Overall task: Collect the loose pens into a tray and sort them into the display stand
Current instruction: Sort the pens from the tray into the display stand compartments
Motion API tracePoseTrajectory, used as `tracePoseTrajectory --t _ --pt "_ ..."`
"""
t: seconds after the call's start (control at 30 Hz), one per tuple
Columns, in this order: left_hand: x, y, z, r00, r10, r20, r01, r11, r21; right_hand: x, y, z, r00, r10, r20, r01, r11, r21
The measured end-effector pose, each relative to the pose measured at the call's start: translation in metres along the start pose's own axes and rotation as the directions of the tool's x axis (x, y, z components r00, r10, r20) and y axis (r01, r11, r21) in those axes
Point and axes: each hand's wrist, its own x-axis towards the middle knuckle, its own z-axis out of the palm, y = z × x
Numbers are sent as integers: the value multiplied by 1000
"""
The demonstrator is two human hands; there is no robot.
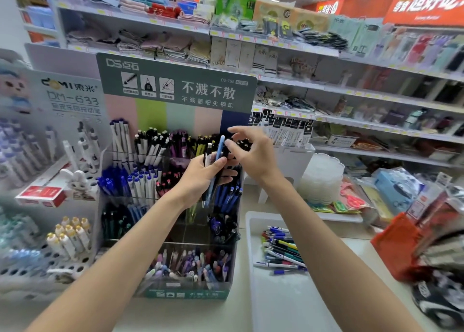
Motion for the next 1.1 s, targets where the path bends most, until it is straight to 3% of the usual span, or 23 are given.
tracePoseTrajectory --t 0.07,0.13,0.27,0.37,0.47,0.73,0.83,0.9,0.97,1.1 --pt "0 0 2 1000 8 16 -8 1000 -8 1 -3 -6 995 55 83 -60 997 56" --pt "1 0 2 1000 9 15 -9 1000 -18 3 -3 -12 993 95 65 -102 988 116" --pt "2 -4 -7 997 46 -56 -40 994 100 15 2 -33 951 187 -244 -135 967 214" --pt "2 -6 -14 994 56 -95 -41 987 153 25 3 -42 901 133 -413 -66 983 173" --pt "1 -6 -15 996 47 -70 -32 981 192 27 3 -37 881 40 -471 -4 997 77" --pt "-9 0 -21 1000 15 -5 -14 987 163 -8 35 7 992 -7 -125 -18 979 -202" --pt "-11 0 -25 1000 5 6 -6 986 169 -11 28 7 978 -59 -202 3 963 -271" --pt "-12 0 -27 999 7 36 -13 984 176 -10 11 7 976 -83 -203 47 983 -177" --pt "-16 0 -28 998 12 69 -26 979 202 -10 -10 14 994 -66 -85 63 997 -37" --pt "-27 4 -39 996 28 87 -47 975 215 -18 -35 40 996 21 83 -26 998 53"
